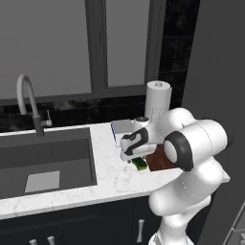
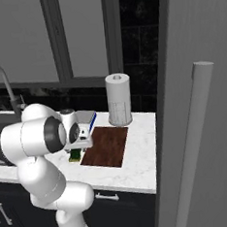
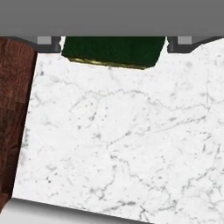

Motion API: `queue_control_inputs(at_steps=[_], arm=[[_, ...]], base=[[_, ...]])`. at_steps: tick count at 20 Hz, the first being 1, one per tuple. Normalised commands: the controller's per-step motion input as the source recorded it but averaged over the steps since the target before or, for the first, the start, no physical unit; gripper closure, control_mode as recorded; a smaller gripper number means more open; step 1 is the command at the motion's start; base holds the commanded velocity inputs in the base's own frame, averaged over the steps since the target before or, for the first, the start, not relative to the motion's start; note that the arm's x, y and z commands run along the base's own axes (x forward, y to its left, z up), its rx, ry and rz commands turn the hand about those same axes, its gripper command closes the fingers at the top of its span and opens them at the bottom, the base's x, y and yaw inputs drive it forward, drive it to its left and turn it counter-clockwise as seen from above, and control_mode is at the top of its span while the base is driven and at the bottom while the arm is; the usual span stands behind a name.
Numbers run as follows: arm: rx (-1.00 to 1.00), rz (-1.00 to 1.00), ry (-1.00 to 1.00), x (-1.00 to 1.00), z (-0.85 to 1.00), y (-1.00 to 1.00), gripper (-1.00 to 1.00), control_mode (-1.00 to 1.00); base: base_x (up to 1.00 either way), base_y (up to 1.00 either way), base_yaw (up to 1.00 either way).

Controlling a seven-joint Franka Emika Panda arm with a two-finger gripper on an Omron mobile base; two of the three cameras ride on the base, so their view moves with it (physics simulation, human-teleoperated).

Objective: Pick up the sponge from the counter and clean the cutting board by briefly scrubbing or pressing down on the cutting board. Once finished, release the sponge.

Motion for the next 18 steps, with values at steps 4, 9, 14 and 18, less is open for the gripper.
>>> queue_control_inputs(at_steps=[4,9,14,18], arm=[[0.00,0.01,0.00,0.00,-0.48,0.10,-1.00,-1.00],[0.00,0.00,0.00,0.00,-0.45,0.05,-1.00,-1.00],[0.00,0.00,0.00,0.00,-0.44,0.06,-1.00,-1.00],[0.00,0.00,0.00,0.00,-0.44,0.02,1.00,-1.00]], base=[[0.00,0.00,0.00],[0.00,0.00,0.00],[0.00,0.00,0.00],[0.00,0.00,0.00]])
